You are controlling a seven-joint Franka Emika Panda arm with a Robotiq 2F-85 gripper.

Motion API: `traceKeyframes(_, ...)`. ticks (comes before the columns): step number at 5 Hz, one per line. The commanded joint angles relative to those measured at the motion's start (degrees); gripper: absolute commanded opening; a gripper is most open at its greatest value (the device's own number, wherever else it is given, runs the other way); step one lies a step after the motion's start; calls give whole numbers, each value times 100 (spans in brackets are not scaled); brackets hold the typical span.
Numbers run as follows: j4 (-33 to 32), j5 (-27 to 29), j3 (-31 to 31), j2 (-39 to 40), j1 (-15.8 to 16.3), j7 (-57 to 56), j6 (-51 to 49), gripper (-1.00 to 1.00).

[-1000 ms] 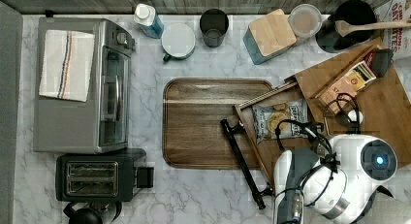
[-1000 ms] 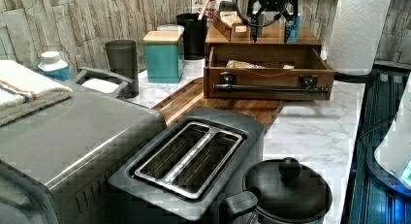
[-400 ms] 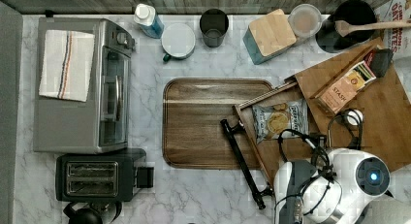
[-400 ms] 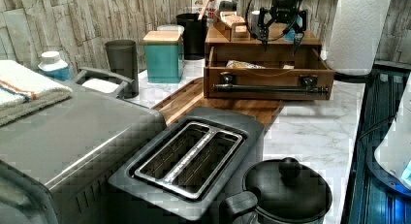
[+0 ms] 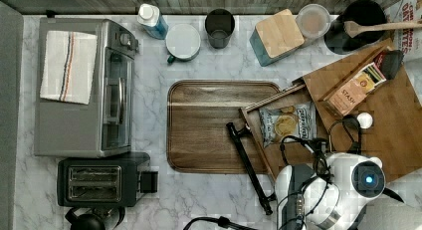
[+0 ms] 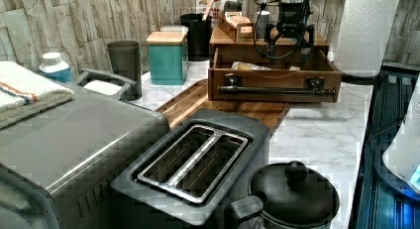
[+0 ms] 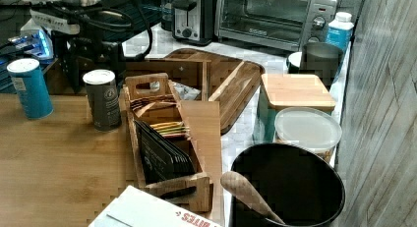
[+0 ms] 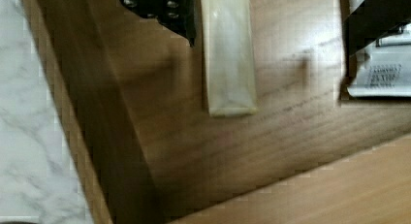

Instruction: Pick up the butter.

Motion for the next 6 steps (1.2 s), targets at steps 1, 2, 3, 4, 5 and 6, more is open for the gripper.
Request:
traceKeyframes(1,-205,-307,-132,32,-137,106,137,100)
traceKeyframes(2,-285,-364,-173,28,-138,119,275,100)
traceKeyframes(3,-290,-21,-100,288,-143,-112,554,100)
traceKeyframes(4,-241,222,-59,509,-166,-387,549,100)
traceKeyframes(5,-370,232,-57,443,-170,-295,595,100)
traceKeyframes(6,-453,-142,-115,117,-37,223,336,-100)
